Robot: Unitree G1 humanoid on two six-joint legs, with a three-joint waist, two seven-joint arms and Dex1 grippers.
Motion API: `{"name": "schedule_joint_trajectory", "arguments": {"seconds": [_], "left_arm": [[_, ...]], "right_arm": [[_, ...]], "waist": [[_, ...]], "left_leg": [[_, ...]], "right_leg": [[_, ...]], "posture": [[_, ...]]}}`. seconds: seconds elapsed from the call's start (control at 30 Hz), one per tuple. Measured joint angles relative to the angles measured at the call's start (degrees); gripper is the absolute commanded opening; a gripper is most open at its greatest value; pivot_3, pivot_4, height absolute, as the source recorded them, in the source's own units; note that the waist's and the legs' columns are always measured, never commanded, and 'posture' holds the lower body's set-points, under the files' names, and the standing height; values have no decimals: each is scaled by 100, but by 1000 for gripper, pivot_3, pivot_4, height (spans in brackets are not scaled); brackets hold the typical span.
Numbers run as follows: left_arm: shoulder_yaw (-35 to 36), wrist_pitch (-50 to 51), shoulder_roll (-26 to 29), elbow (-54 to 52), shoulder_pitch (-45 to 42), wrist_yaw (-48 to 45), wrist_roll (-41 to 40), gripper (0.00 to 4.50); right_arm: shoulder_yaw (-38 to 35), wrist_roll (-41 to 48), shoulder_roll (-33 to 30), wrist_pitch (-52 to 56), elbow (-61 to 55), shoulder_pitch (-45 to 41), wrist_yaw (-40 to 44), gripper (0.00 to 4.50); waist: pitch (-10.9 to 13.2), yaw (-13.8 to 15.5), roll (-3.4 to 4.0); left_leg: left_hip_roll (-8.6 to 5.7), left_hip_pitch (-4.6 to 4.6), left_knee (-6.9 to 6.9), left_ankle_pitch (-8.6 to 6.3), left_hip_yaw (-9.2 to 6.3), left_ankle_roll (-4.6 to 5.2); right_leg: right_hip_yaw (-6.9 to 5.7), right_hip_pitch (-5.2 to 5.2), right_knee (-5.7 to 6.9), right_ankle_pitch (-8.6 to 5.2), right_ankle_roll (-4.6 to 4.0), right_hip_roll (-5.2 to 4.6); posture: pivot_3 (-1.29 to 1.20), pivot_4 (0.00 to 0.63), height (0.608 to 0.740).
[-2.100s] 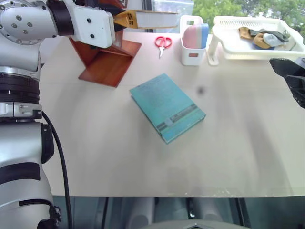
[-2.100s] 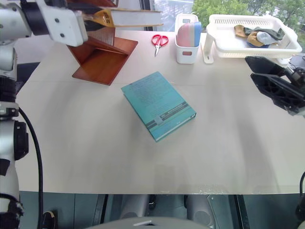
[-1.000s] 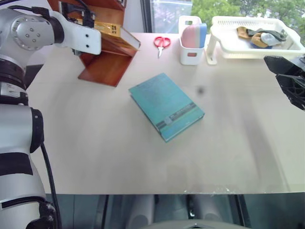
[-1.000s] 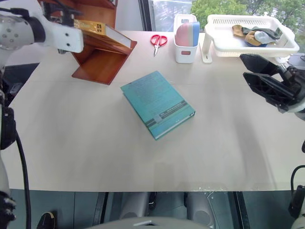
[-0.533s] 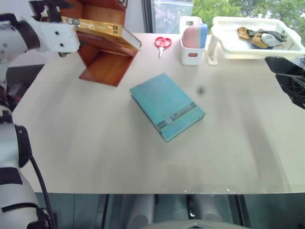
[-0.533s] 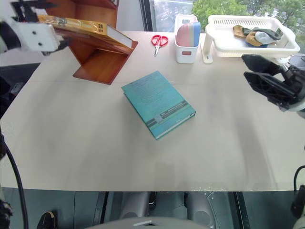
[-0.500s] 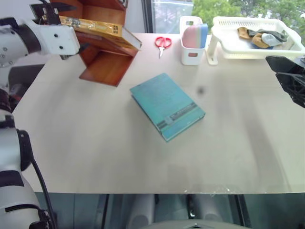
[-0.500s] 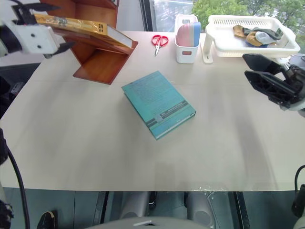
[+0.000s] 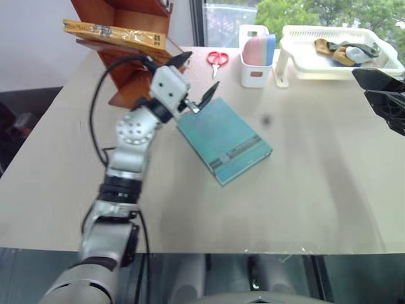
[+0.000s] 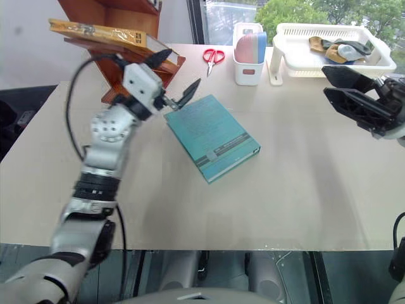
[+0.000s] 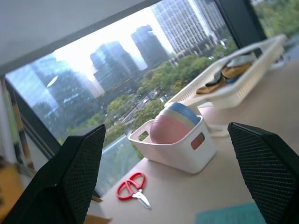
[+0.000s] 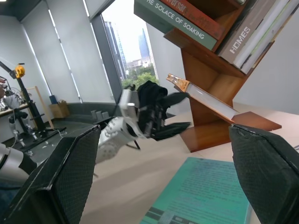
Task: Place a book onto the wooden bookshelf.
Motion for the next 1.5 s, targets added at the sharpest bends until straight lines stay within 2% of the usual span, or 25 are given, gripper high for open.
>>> {"name": "schedule_joint_trajectory", "arguments": {"seconds": [0.1, 0.3, 0.67, 0.83, 1.03, 1.2, 1.27, 1.37, 1.5], "left_arm": [[95, 13, -204, 743, -439, 605, 324, 4448], [198, -114, -415, 1374, -594, 1088, 446, 4448], [542, -57, -486, 1308, -405, 1771, 486, 4448], [528, 234, -572, 810, -44, 1684, 465, 4448], [443, 1309, -405, -220, 1153, 737, 48, 4448], [826, 2663, 82, -1476, 2476, 55, -769, 4448], [940, 3026, 266, -1990, 3031, -228, -1039, 4448], [960, 3200, 598, -2638, 3963, -752, -1323, 4448], [1092, 3433, 715, -3268, 4713, -1078, -1738, 4448]], "right_arm": [[-95, 31, -4, 3, -114, 118, -68, 4500], [-247, 101, -3, 5, -334, 302, -216, 4500], [-283, 150, 42, -8, -414, 425, -407, 4500], [-273, 147, 119, -17, -422, 426, -407, 4500], [-268, 102, 123, -1, -516, 813, -322, 4500], [-41, -337, 244, -142, -791, 1766, -211, 4500], [366, -1045, 330, -593, -801, 2259, -126, 4500], [858, -2454, 667, -1948, -344, 2672, -208, 4500], [1267, -3352, 960, -2886, 34, 3004, -154, 4500]], "waist": [[0, 1, 0], [0, 17, 0], [0, 20, 0], [0, 26, 1], [-2, 10, 2], [-6, -3, 6], [-6, 11, 8], [-16, -6, 20], [-22, 6, 31]], "left_leg": [[0, 1, -1, 0, 0, 0], [-2, -1, -5, -1, -2, 1], [-2, -1, -5, 0, -3, 0], [-2, 0, -5, 0, -3, 0], [1, 1, -13, 0, -4, -1], [9, 17, -19, 0, -11, 0], [9, 60, -28, -2, -8, 0], [20, 98, -49, -3, -3, -2], [26, 98, -57, -2, -3, -2]], "right_leg": [[2, 0, 0, 0, 0, 2], [4, 0, -8, 0, 0, -2], [3, 0, -7, 0, 0, -2], [3, 1, -8, 0, 0, -3], [5, -2, -10, -1, -1, -1], [15, 6, -10, -1, -1, 0], [15, 44, -21, -2, -2, -5], [10, 96, -80, -2, -2, -2], [16, 95, -81, -1, -1, -8]], "posture": [[0, 150, 740], [0, 150, 740], [0, 150, 740], [0, 150, 740], [0, 150, 740], [0, 150, 740], [0, 150, 740], [0, 150, 740], [0, 150, 740]]}}
